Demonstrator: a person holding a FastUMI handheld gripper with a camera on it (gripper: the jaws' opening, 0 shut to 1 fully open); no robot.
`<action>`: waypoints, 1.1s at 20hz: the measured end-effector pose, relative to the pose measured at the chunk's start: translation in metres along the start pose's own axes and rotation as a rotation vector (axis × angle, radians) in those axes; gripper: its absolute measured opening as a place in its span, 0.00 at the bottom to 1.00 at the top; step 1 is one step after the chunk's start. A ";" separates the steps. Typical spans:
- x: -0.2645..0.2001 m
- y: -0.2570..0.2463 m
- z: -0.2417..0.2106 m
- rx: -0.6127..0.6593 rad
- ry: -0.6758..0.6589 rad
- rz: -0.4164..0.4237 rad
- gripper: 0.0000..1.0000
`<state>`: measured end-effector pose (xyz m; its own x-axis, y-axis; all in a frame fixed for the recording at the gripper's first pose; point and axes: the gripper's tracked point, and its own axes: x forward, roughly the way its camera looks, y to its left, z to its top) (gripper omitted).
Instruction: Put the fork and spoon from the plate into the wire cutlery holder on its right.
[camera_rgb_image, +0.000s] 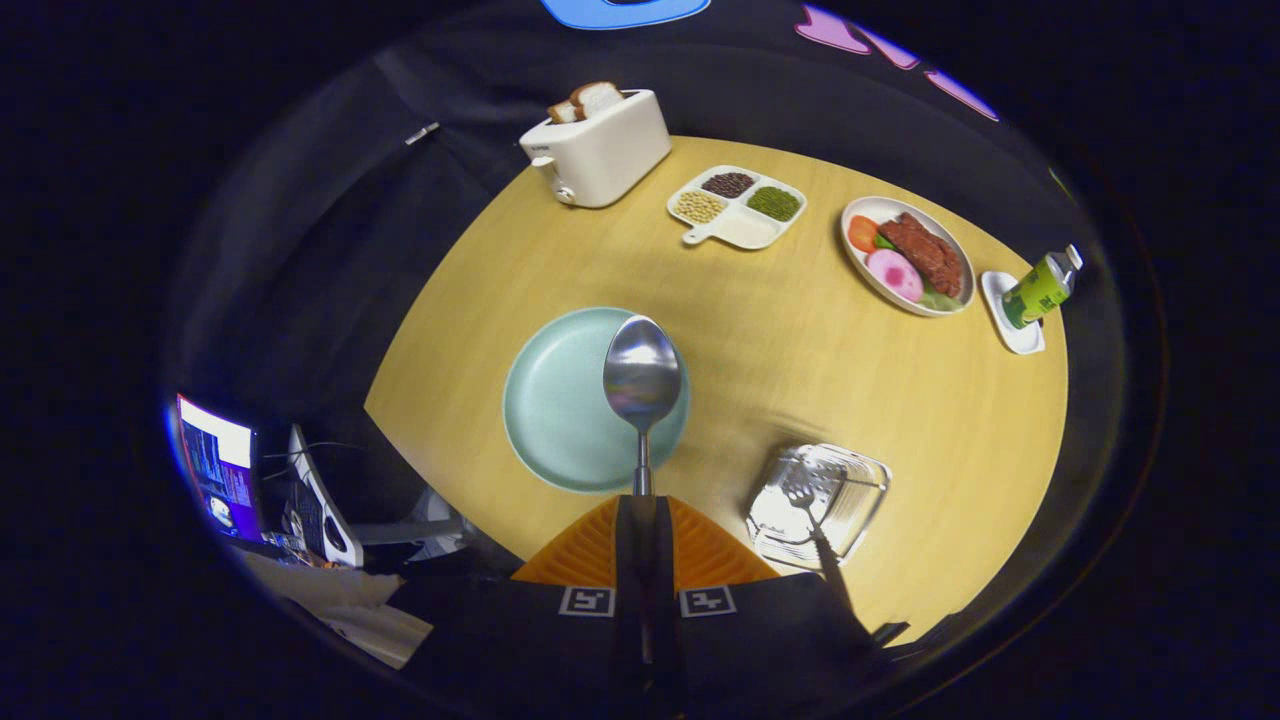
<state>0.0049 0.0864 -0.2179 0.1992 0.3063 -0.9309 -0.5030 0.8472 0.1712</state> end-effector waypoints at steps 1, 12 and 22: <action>-0.009 -0.016 -0.006 0.004 0.018 -0.023 0.09; -0.023 -0.073 -0.072 0.097 0.339 -0.015 0.09; 0.001 -0.074 -0.071 0.123 0.441 0.003 0.09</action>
<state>-0.0171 -0.0071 -0.2541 -0.1926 0.1173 -0.9742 -0.3939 0.9001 0.1862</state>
